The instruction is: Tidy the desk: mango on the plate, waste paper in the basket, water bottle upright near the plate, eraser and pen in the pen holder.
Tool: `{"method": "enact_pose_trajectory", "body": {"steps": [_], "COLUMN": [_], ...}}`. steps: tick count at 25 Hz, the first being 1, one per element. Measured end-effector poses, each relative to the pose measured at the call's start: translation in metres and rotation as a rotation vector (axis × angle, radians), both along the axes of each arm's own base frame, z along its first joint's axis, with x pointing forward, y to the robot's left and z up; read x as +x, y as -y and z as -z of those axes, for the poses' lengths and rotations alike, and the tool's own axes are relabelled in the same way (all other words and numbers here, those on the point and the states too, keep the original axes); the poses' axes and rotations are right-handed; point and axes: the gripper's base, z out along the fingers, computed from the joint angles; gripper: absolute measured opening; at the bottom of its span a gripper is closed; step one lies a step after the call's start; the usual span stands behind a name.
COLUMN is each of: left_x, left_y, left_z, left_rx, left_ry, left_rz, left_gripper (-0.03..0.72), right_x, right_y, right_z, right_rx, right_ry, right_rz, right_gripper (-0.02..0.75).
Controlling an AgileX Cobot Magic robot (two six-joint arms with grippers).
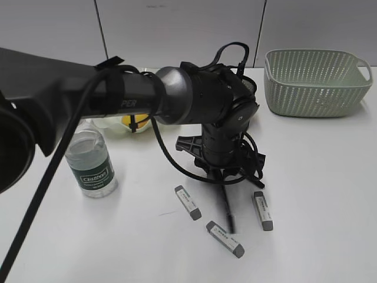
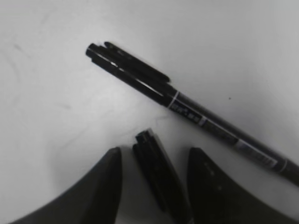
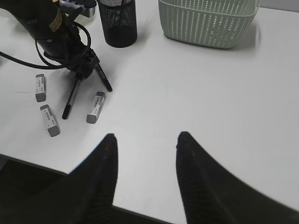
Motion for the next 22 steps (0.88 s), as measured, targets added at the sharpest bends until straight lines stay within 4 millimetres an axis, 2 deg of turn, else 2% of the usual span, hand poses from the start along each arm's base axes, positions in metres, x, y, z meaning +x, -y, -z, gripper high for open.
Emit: {"method": "enact_pose_trajectory", "body": {"steps": [3, 4, 6, 8, 11, 14, 17, 19, 22], "left_x": [0.0, 0.0, 0.0, 0.001, 0.005, 0.011, 0.025, 0.036, 0.061], "left_y": [0.0, 0.0, -0.001, -0.001, -0.001, 0.001, 0.001, 0.0, -0.008], "left_z": [0.0, -0.002, -0.009, -0.028, -0.08, -0.136, -0.174, -0.186, -0.181], "left_rx": [-0.001, -0.003, -0.009, -0.04, -0.142, -0.274, -0.372, -0.464, -0.589], "left_ry": [0.002, 0.007, 0.012, 0.048, 0.198, 0.443, 0.706, 0.83, 0.924], "left_rz": [-0.001, -0.002, -0.007, 0.0, 0.05, 0.164, 0.33, 0.434, 0.524], "left_gripper": [0.118, 0.109, 0.11, 0.11, 0.11, 0.11, 0.11, 0.11, 0.11], "right_x": [0.0, 0.0, 0.0, 0.0, 0.0, 0.0, 0.0, 0.0, 0.0], "right_y": [0.0, 0.0, 0.0, 0.0, 0.0, 0.0, 0.0, 0.0, 0.0], "right_z": [0.0, 0.0, 0.0, 0.0, 0.0, 0.0, 0.0, 0.0, 0.0], "right_rx": [0.0, 0.0, 0.001, 0.001, 0.001, 0.001, 0.001, 0.001, 0.001], "right_ry": [0.0, 0.0, 0.0, 0.0, 0.0, 0.0, 0.0, 0.0, 0.0], "right_rz": [0.0, 0.0, 0.0, 0.0, 0.0, 0.0, 0.0, 0.0, 0.0], "right_gripper": [0.339, 0.339, 0.339, 0.339, 0.339, 0.339, 0.339, 0.339, 0.339]}}
